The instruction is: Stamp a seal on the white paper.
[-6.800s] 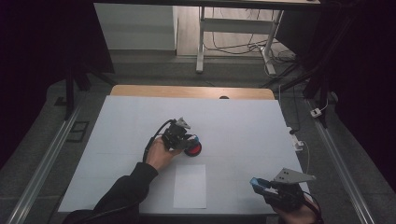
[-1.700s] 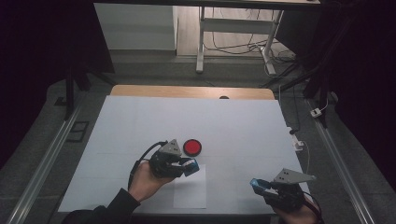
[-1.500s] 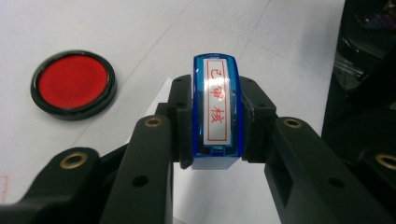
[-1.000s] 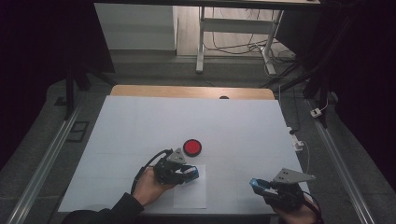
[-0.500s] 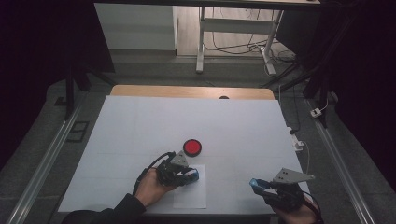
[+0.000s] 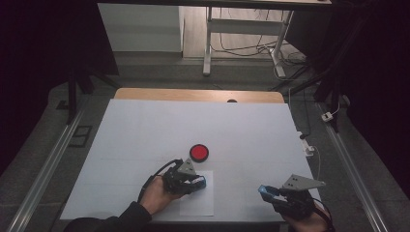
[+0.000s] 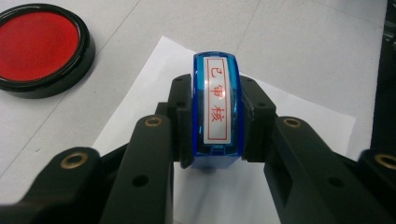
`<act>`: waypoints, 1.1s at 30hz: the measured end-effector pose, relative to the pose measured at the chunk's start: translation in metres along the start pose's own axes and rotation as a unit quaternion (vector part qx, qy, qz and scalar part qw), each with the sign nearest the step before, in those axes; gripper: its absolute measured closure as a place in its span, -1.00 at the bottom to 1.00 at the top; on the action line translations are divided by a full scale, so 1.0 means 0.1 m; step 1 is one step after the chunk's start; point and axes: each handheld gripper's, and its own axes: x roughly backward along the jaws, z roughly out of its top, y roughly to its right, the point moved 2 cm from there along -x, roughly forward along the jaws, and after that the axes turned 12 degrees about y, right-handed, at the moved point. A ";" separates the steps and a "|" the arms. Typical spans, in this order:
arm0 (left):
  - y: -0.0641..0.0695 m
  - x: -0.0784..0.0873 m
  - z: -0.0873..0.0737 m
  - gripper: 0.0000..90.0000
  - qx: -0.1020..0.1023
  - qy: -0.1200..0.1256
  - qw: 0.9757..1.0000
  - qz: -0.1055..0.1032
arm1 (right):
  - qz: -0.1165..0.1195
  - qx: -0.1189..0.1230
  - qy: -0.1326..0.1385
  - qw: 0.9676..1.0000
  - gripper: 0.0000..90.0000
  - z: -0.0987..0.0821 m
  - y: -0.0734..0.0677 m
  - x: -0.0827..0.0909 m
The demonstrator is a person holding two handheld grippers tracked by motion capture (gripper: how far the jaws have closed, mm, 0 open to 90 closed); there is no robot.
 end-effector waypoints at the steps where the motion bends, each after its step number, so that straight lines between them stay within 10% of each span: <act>1: 0.01 0.00 0.00 0.57 -0.002 0.000 1.000 0.002 | 0.000 0.000 0.000 1.000 0.51 0.00 0.00 0.00; 17: -0.06 -0.01 -0.05 0.56 0.040 0.020 0.999 -0.012 | 0.003 0.001 -0.003 1.000 0.51 0.00 0.00 -0.01; 33: 0.00 -0.02 -0.05 0.56 0.026 0.014 1.000 0.004 | 0.003 -0.001 -0.003 1.000 0.51 0.00 0.00 -0.01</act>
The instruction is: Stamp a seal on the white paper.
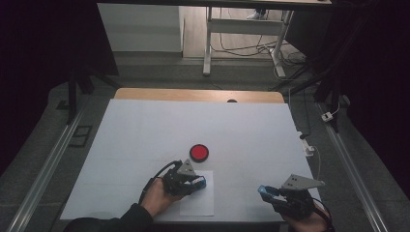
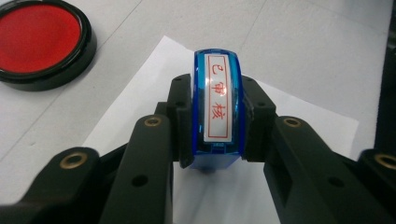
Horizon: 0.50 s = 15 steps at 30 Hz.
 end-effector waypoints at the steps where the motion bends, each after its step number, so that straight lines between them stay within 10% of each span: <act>1: -0.02 0.00 0.00 0.56 0.005 0.001 1.000 -0.004 | 0.000 0.000 0.000 1.000 0.51 0.00 0.00 0.00; 15: -0.01 0.00 -0.01 0.56 0.013 0.003 1.000 -0.001 | 0.002 0.001 -0.001 1.000 0.51 0.00 0.00 0.00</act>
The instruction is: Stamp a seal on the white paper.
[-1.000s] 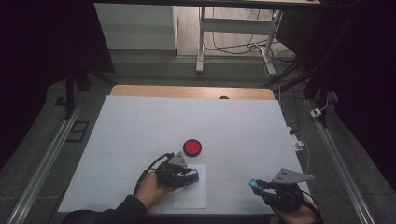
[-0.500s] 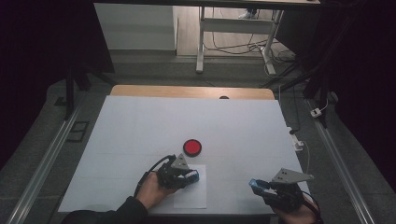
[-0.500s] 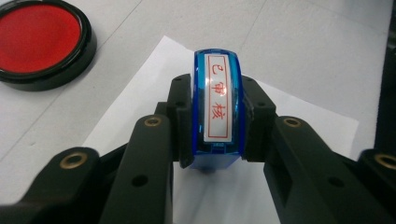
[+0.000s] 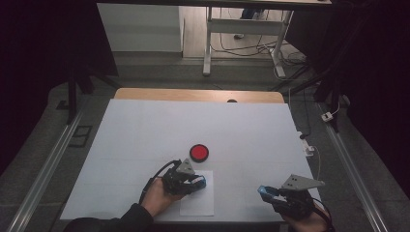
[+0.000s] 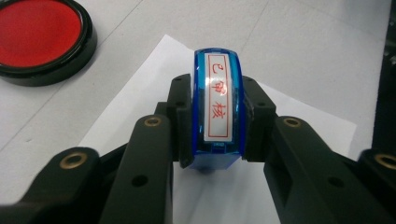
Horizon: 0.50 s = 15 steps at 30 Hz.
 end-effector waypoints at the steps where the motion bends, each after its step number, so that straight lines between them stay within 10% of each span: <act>1: 0.00 0.00 0.00 0.56 0.001 0.000 1.000 0.000 | 0.000 0.000 0.000 1.000 0.51 0.00 0.00 0.00; 15: -0.02 0.00 0.03 0.56 -0.006 -0.009 1.000 -0.006 | 0.001 0.001 0.000 1.000 0.51 0.00 0.00 0.00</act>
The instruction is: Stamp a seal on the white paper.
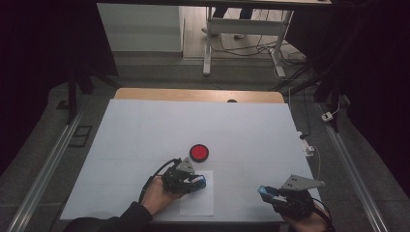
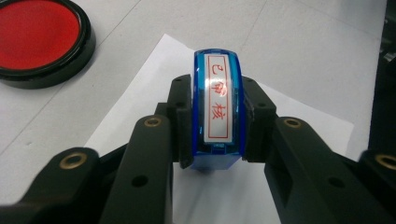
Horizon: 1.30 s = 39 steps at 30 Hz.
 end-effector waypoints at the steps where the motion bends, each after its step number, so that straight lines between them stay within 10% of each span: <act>1: 0.00 0.00 0.00 0.56 -0.001 -0.002 1.000 0.000 | 0.000 0.000 0.000 1.000 0.51 0.00 0.00 0.00; 39: 0.00 0.28 0.20 0.55 0.008 0.049 0.998 -0.024 | -0.001 -0.002 0.001 1.000 0.51 0.00 0.00 0.01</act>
